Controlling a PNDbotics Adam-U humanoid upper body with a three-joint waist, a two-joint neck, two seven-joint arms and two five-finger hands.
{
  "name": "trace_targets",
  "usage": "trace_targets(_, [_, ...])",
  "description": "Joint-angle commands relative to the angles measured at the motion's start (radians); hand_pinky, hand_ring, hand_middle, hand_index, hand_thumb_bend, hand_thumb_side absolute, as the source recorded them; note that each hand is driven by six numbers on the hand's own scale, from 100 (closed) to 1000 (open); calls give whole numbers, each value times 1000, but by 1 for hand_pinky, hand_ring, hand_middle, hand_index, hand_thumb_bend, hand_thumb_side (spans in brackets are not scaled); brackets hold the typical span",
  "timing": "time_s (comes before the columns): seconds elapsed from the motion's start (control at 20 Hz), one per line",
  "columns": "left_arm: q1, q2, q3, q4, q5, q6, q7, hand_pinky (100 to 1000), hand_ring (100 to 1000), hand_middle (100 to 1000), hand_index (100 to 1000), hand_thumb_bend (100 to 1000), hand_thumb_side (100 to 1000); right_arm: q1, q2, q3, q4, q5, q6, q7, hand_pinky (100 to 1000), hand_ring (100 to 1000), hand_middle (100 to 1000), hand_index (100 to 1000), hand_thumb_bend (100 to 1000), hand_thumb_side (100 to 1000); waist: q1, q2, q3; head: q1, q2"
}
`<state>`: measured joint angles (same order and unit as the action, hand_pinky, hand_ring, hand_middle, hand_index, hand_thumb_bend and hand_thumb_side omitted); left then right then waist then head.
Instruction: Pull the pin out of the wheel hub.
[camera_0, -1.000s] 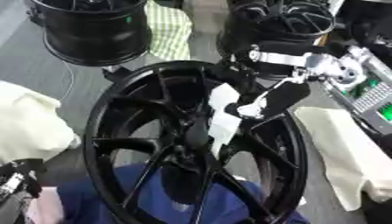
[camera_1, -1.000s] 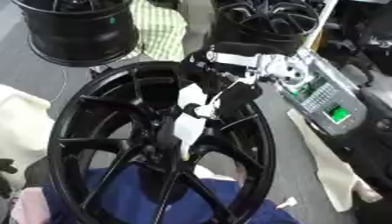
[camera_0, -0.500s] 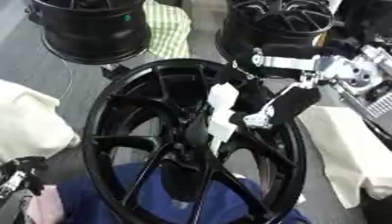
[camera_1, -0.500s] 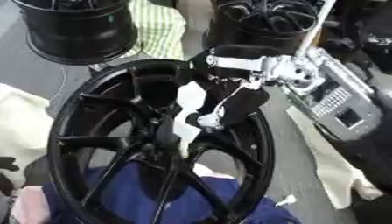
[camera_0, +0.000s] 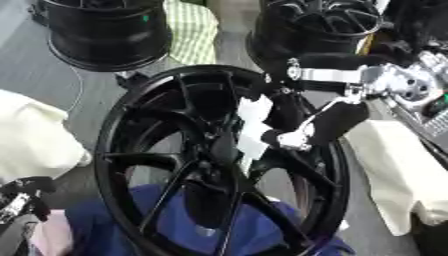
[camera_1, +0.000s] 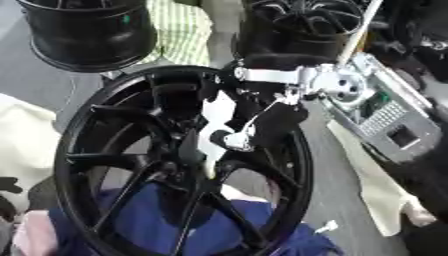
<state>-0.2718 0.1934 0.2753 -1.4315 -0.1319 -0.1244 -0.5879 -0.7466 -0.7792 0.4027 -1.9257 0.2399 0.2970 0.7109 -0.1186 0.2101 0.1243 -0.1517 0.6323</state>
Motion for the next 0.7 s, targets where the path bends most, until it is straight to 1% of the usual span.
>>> trace_targets(0.05, [-6, 13, 3, -22, 2, -3, 2, 466, 478, 638, 786, 100, 710, -10, -12, -1, 5, 18, -2, 9, 476, 447, 811, 859, 296, 347, 8, -20, 0, -1, 8])
trace_targets(0.4, [-7, 12, 3, -24, 3, -2, 1, 466, 479, 639, 786, 100, 710, -10, 4, 10, 39, 44, -11, 15, 513, 505, 826, 860, 298, 347, 8, -19, 2, -1, 9])
trace_targets(0.45, [-8, 12, 3, -24, 3, -2, 1, 466, 479, 639, 786, 100, 710, -10, 6, 11, 42, 46, -12, 15, 521, 521, 826, 860, 331, 328, 8, -19, 3, -1, 9])
trace_targets(0.5, [-8, 12, 3, -24, 3, -2, 1, 466, 479, 639, 786, 100, 710, -10, 7, 13, 45, 47, -14, 15, 523, 527, 826, 860, 299, 348, 8, -19, 3, -1, 8])
trace_targets(0.65, [-8, 11, 3, -24, 3, -2, 1, 466, 479, 639, 786, 100, 711, -10, 12, 17, 49, 52, -17, 17, 529, 541, 827, 860, 301, 350, 8, -18, 3, -2, 9])
trace_targets(0.7, [-8, 11, 3, -24, 3, -2, 1, 466, 479, 639, 786, 100, 710, -10, 14, 18, 50, 54, -17, 17, 535, 560, 827, 860, 302, 350, 8, -18, 3, -2, 9])
